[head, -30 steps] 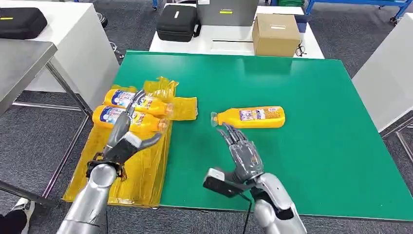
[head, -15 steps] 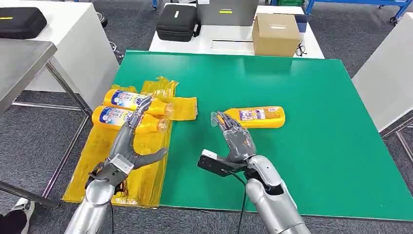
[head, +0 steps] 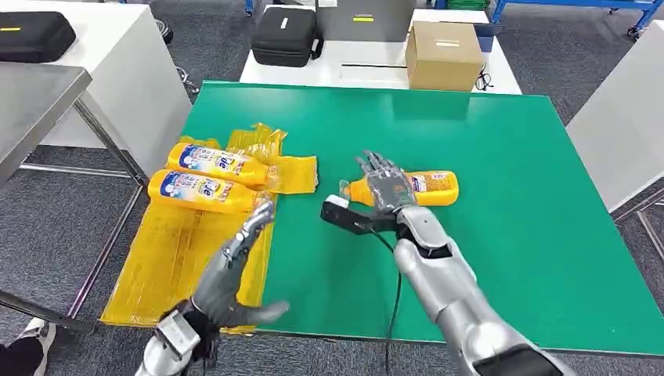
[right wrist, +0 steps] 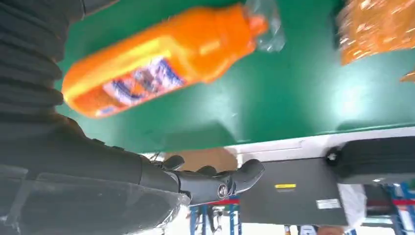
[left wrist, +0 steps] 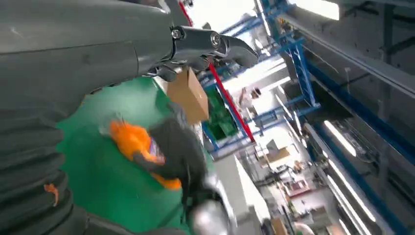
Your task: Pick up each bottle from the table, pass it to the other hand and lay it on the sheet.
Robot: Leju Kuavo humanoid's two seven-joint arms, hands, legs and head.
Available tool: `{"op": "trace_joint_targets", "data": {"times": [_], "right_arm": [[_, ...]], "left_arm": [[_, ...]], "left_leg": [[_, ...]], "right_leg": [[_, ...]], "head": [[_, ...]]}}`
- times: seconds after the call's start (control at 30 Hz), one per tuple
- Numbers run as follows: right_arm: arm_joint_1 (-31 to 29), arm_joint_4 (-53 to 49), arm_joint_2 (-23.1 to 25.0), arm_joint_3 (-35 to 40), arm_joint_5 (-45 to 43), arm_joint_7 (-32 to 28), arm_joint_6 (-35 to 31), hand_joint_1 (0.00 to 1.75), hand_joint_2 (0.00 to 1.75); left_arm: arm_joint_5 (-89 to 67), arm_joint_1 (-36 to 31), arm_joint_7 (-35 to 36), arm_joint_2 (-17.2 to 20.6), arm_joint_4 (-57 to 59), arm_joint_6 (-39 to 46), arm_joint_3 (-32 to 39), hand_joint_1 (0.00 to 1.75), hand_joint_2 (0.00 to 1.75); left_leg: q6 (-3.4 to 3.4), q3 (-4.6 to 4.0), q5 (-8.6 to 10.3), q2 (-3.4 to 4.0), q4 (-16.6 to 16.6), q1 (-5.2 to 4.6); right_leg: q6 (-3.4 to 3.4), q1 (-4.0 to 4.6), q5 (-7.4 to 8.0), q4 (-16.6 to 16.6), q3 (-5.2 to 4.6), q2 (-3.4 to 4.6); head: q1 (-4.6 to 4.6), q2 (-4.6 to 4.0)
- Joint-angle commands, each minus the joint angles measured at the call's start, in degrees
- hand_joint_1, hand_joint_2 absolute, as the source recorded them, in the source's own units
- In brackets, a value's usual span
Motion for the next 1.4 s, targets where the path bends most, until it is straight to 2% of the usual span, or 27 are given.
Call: {"op": "trace_joint_targets", "data": {"times": [0.03, 0.27, 0.57, 0.97, 1.4], "right_arm": [[-10.4, 15.9, 0.0, -1.9, 1.3, 1.5, 0.3, 0.0, 1.75], [-13.1, 21.5, -1.5, -2.4, 2.9, 3.1, 4.1, 0.0, 1.75], [-15.5, 24.7, -0.6, -2.1, 4.3, 5.8, 7.9, 0.0, 1.75], [-15.3, 26.6, 1.7, -2.2, 5.4, 10.6, 8.0, 0.0, 1.75], [-14.1, 27.2, 0.6, -5.2, 5.3, 13.9, 6.4, 0.0, 1.75]], "left_arm": [[-0.3, 4.3, -0.8, -0.3, -0.9, -0.2, -4.0, 0.0, 1.75], [-0.1, 3.4, -1.9, -1.2, 0.7, -2.0, -3.3, 0.0, 1.75], [0.8, 3.3, -2.9, -1.2, 1.1, -3.4, -2.4, 0.0, 1.75], [1.3, 5.4, -3.5, -1.0, 0.3, -4.1, -3.6, 0.0, 1.75], [2.7, 5.5, -4.3, -0.5, 0.6, -5.2, -5.3, 0.0, 1.75]], "left_leg": [[-0.03, 0.09, -0.05, 0.02, 0.0, -0.02], [-0.04, 0.08, -0.02, -0.08, 0.0, 0.01], [-0.07, 0.18, -0.08, -0.04, 0.0, 0.01], [-0.09, 0.21, -0.1, 0.05, 0.0, 0.03], [-0.09, 0.22, -0.09, -0.07, 0.0, 0.04]], "right_leg": [[-0.04, -0.02, -0.05, 0.0, 0.07, 0.04], [-0.05, 0.01, -0.04, 0.0, 0.09, -0.06], [-0.05, 0.01, -0.07, 0.0, 0.17, -0.01], [-0.06, 0.03, -0.05, 0.0, 0.18, 0.08], [-0.07, 0.03, -0.08, 0.0, 0.23, -0.04]], "head": [[0.0, 0.0], [0.02, 0.0], [0.02, 0.0], [0.0, 0.0], [0.0, 0.0]]}}
